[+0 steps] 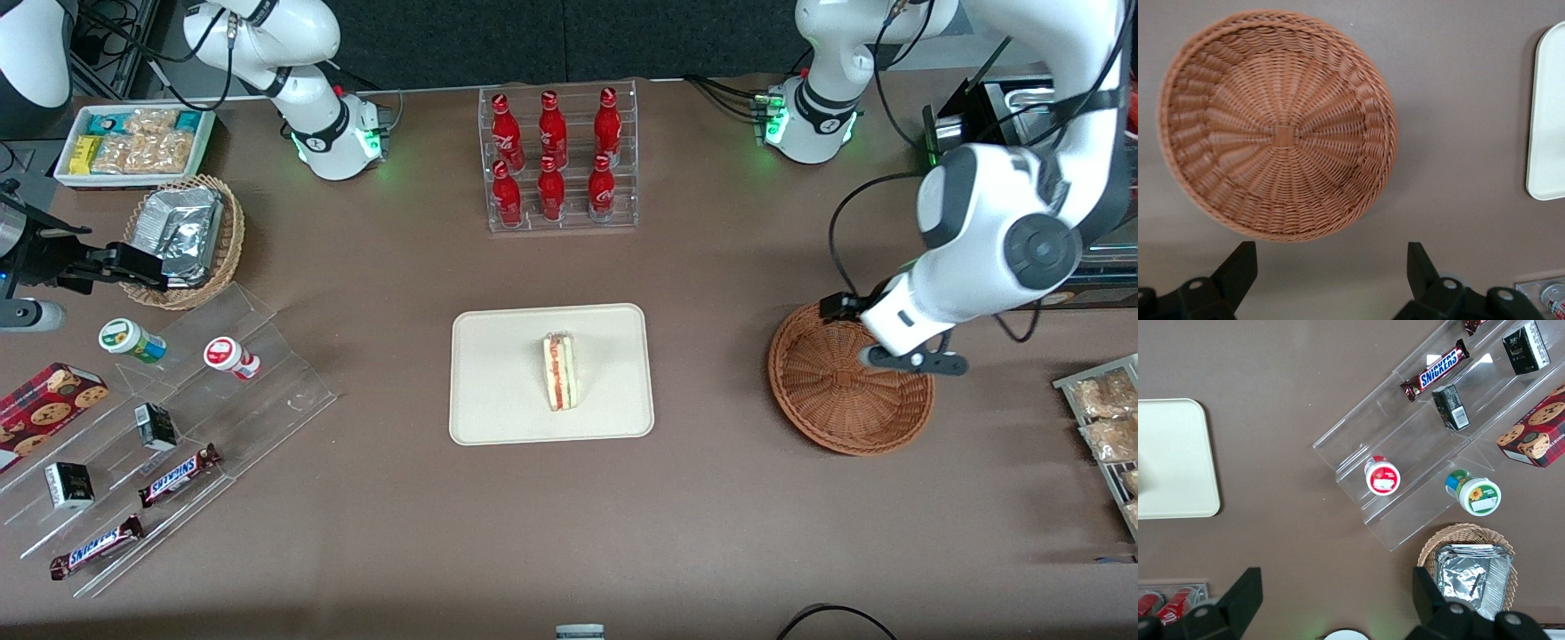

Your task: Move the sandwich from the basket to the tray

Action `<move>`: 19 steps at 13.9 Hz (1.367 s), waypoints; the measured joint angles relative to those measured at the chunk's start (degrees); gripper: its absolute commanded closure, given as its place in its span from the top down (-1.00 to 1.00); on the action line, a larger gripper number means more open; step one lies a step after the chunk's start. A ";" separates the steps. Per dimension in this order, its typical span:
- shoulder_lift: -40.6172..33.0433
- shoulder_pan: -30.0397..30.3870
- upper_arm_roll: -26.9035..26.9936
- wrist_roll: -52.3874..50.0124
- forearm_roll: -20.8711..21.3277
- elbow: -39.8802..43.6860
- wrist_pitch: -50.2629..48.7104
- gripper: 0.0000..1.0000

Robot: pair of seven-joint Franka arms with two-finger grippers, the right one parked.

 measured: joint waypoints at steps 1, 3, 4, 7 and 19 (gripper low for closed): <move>-1.71 0.33 0.03 0.00 0.00 -0.33 -0.61 0.99; -4.92 0.86 0.28 -0.02 0.00 -0.46 -2.03 0.99; -6.52 0.96 0.86 -0.02 0.00 -0.46 -2.61 0.99; -11.48 1.21 2.02 -0.02 0.00 -0.10 -3.97 0.99; -7.23 1.21 1.68 -1.51 1.47 19.31 -19.59 1.00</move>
